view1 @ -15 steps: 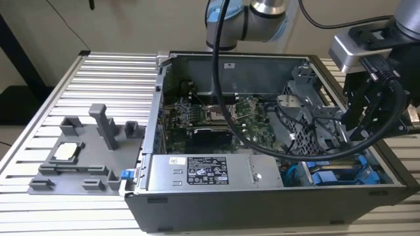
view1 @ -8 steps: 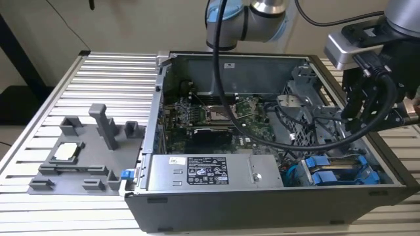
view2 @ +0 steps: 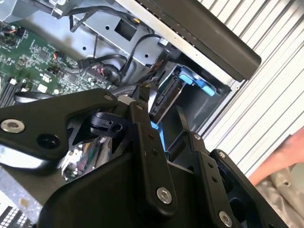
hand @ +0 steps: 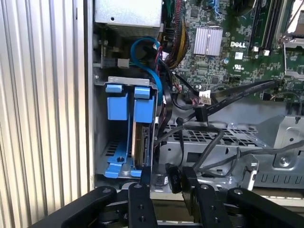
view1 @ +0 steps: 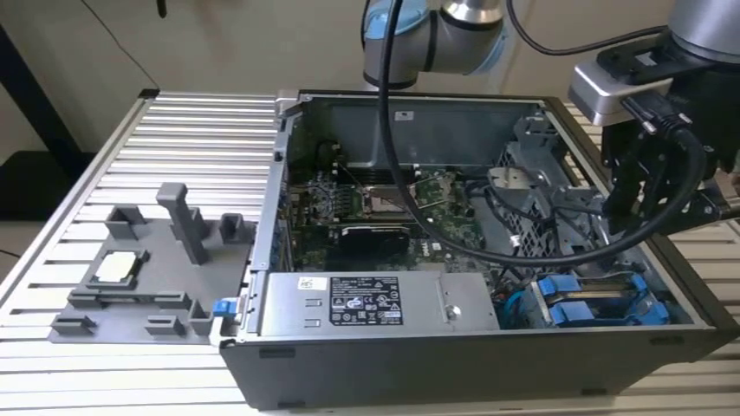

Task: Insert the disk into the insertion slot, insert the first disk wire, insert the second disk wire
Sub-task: 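Insert the first disk wire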

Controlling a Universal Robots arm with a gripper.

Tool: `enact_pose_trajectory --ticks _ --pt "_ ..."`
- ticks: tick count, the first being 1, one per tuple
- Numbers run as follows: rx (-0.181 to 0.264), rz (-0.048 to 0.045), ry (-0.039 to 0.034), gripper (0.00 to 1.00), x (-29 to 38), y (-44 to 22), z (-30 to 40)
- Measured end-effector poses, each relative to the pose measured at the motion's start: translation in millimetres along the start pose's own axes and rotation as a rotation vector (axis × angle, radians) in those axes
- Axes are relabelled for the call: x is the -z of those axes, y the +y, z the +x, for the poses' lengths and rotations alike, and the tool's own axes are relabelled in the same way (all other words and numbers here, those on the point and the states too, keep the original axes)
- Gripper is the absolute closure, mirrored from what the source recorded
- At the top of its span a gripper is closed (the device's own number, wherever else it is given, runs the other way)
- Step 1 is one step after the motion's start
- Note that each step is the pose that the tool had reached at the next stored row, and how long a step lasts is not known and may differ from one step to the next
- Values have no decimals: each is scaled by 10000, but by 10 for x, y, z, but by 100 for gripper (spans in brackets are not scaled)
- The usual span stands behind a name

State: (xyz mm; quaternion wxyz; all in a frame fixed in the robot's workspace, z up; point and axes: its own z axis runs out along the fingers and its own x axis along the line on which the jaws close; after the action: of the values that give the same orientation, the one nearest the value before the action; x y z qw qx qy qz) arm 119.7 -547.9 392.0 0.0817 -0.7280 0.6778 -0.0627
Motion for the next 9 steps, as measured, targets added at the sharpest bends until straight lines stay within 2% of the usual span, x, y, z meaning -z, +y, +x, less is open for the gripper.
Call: enact_pose_trajectory --ticks 9 --pt "32 14 -2 60 -12 22 -6"
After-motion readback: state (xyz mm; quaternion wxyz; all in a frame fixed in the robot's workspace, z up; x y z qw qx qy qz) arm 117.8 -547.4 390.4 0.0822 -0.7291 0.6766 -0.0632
